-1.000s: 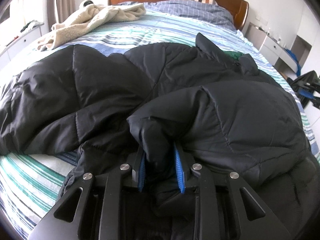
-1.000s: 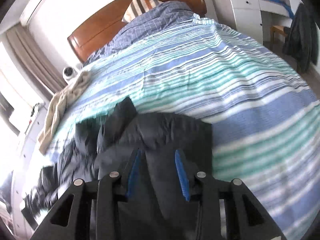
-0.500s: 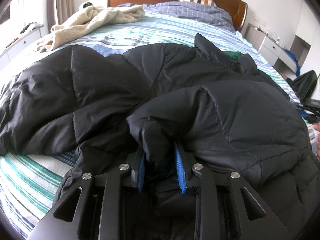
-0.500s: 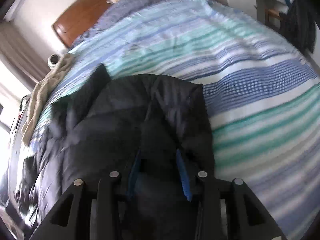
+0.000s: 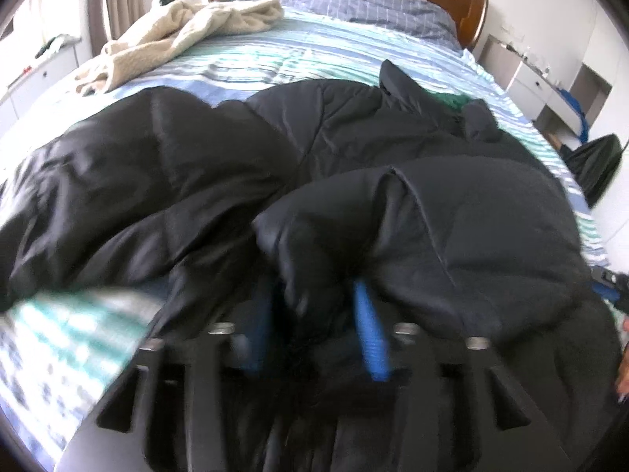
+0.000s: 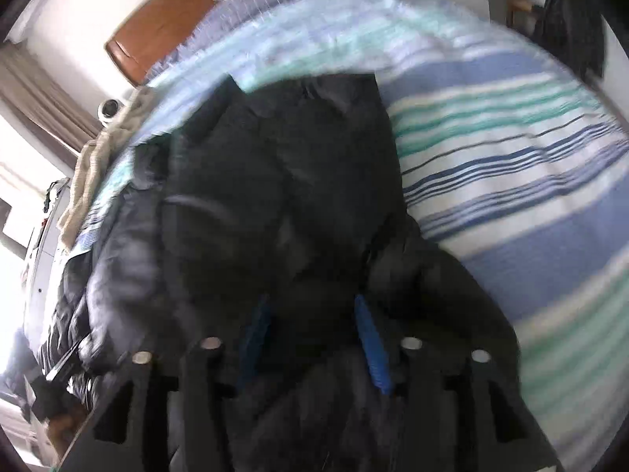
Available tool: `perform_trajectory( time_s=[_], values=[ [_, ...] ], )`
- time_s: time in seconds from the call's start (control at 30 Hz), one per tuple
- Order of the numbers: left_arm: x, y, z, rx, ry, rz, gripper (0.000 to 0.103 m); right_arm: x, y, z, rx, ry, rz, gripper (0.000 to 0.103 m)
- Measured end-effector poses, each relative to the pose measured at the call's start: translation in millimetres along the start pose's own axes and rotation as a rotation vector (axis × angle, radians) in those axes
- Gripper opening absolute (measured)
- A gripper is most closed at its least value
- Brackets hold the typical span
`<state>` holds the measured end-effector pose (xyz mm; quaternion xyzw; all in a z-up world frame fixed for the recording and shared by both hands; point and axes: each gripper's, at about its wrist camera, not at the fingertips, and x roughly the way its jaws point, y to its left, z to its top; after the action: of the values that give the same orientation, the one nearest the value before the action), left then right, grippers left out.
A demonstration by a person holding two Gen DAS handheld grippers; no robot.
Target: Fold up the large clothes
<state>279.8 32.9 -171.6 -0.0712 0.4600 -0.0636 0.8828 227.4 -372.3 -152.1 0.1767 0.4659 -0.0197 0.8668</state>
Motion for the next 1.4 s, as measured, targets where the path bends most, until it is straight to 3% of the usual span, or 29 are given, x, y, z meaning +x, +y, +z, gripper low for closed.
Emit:
perform_trajectory(
  time_s=[0.03,0.1,0.3,0.47,0.6,0.8,0.87,0.9,0.93,1.03,1.17,1.33,1.4],
  values=[
    [-10,3,-3,-0.004,-0.01,-0.015,0.075,-14,4,-11,-0.022,-0.018,0.014,0.083],
    [-37,15,-12,-0.015,-0.037,-0.025,0.089,-39,9,-35,-0.058,-0.044,0.033,0.087],
    [-74,72,-26,-0.114,-0.052,0.026,0.091,-89,24,-98,-0.168,-0.079,0.039,0.087],
    [-79,165,-27,-0.384,-0.072,0.11,0.091,-98,45,-122,-0.266,-0.08,0.025,0.087],
    [-64,253,-33,-0.705,-0.098,0.124,0.092,-102,63,-136,-0.294,-0.08,0.041,0.087],
    [-53,323,-26,-0.989,-0.234,0.073,0.095,-93,93,-153,-0.327,-0.052,0.104,0.087],
    [-51,331,-21,-1.049,-0.256,0.093,0.086,-91,99,-158,-0.336,-0.032,0.121,0.087],
    [-50,329,-16,-1.054,-0.251,0.124,0.047,-90,101,-161,-0.34,-0.027,0.124,0.087],
    [-46,330,-9,-1.034,-0.22,0.141,0.005,-90,103,-163,-0.348,-0.023,0.128,0.087],
    [-53,317,15,-0.913,-0.2,0.215,0.004,-93,105,-168,-0.366,-0.036,0.128,0.087],
    [-89,256,72,-0.647,-0.295,0.248,0.003,-100,97,-168,-0.332,-0.052,0.152,0.087],
    [-128,110,145,-0.186,-0.438,0.205,0.003,-108,89,-166,-0.294,-0.074,0.168,0.087],
    [-134,42,155,-0.007,-0.472,0.169,0.003,-114,85,-165,-0.283,-0.103,0.161,0.087]
  ],
)
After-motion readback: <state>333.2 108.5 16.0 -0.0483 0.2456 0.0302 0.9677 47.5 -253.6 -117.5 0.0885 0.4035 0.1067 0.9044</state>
